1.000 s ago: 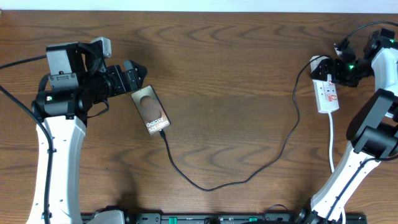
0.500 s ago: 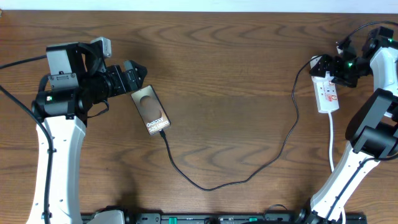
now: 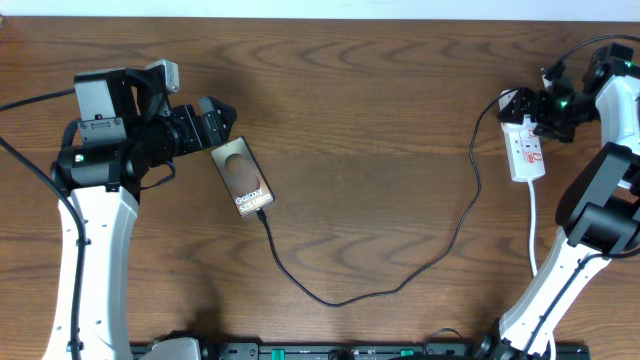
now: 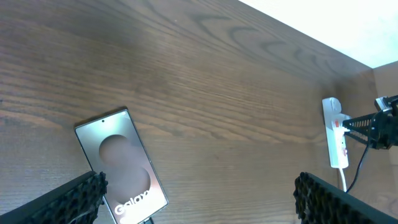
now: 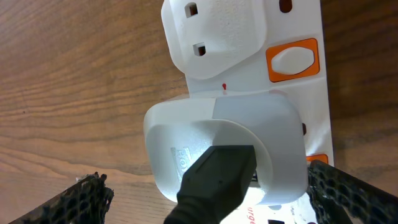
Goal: Plug charger to phone and switch on socket
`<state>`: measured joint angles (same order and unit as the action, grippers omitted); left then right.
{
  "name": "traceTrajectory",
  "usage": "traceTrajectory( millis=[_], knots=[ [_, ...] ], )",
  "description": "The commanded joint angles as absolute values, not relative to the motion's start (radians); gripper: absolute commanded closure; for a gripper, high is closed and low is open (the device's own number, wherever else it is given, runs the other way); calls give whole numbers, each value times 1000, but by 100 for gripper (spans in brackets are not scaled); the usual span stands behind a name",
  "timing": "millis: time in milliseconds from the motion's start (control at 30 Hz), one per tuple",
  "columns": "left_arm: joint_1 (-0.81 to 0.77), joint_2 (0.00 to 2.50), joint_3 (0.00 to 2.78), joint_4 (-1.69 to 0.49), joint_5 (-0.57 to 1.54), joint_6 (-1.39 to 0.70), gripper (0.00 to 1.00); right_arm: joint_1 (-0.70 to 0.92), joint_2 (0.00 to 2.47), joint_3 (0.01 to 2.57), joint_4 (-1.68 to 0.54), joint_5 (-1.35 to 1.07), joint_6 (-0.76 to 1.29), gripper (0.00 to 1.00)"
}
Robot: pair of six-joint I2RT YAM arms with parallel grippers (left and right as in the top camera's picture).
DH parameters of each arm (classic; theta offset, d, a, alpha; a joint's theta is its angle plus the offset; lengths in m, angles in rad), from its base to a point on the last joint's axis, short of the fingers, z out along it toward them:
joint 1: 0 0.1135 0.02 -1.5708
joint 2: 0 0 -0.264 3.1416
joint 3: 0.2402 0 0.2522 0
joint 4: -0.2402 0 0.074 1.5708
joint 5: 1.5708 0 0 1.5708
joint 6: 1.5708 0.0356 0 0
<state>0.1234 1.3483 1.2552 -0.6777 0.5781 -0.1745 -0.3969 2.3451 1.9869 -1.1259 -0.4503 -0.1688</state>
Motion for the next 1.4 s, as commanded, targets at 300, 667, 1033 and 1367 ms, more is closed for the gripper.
traceTrajectory(
  millis=[300,667,1033,1367],
  knots=[
    [125,1346,1261,-694,591,-150,2,-325,2358,1982,-1140,-553,-152,1],
    [125,1346,1261,-699,591,-150,2,-311,2358,1982,-1150,-485,-103,1],
    [125,1346,1261,-698,591,-150,2,-322,2358,1982,-1174,-410,-22,1],
    [125,1346,1261,-698,590,-150,2,-327,2358,2007,-1257,-323,7,1]
  ],
)
